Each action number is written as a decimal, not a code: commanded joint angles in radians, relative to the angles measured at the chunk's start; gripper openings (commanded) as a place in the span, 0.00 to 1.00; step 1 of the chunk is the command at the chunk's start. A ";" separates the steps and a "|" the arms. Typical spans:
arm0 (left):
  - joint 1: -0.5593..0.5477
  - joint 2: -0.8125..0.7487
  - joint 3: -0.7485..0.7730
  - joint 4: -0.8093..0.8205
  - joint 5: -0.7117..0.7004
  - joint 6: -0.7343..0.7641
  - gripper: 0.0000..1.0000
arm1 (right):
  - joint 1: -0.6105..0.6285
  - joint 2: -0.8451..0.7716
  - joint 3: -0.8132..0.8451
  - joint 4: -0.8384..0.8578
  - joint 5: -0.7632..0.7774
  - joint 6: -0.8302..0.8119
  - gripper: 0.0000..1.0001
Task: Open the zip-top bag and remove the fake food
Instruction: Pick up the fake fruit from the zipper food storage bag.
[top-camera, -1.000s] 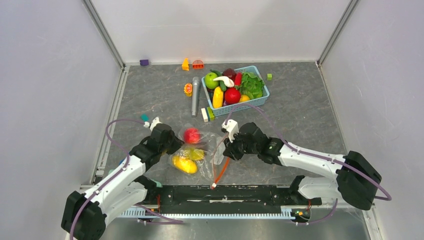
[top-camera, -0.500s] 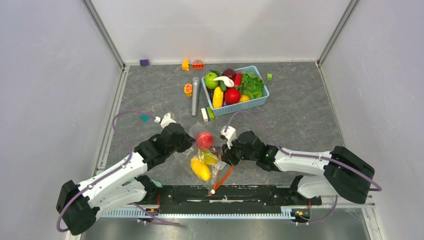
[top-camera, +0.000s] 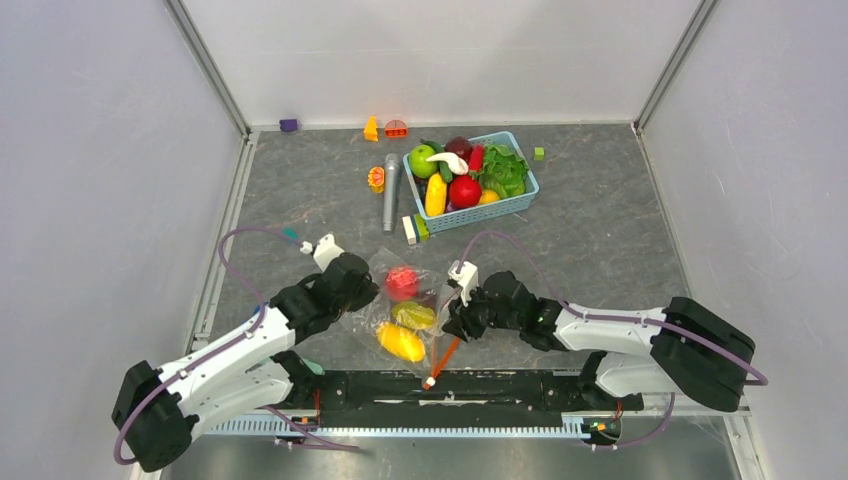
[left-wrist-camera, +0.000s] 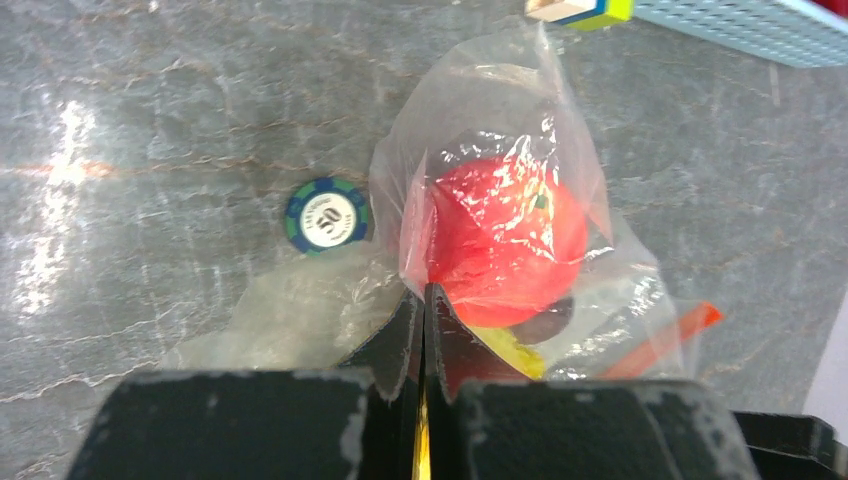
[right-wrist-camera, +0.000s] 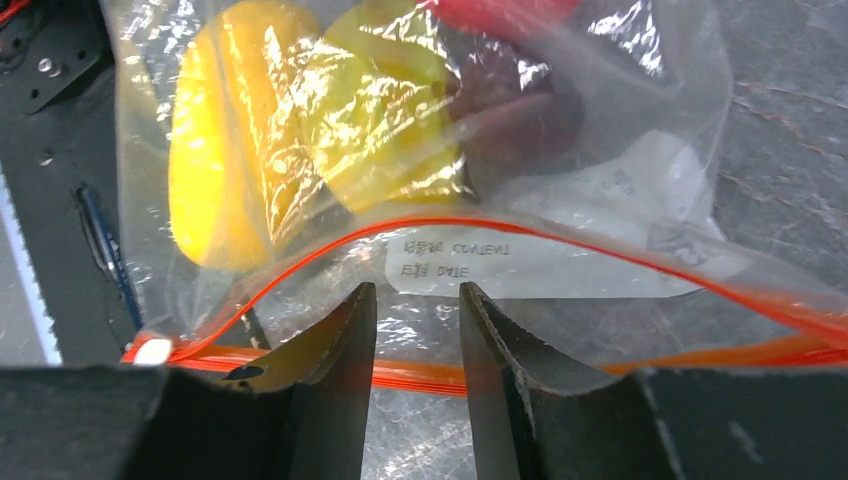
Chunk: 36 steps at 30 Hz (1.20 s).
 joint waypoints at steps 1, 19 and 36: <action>-0.002 -0.012 -0.061 0.010 -0.040 -0.062 0.02 | 0.019 -0.014 -0.019 0.079 -0.079 -0.009 0.44; -0.002 -0.043 -0.172 0.026 -0.026 -0.074 0.02 | 0.151 0.139 0.049 0.189 -0.004 0.036 0.53; -0.002 -0.030 -0.189 0.056 -0.021 -0.068 0.02 | 0.163 0.150 0.146 0.102 0.049 -0.070 0.67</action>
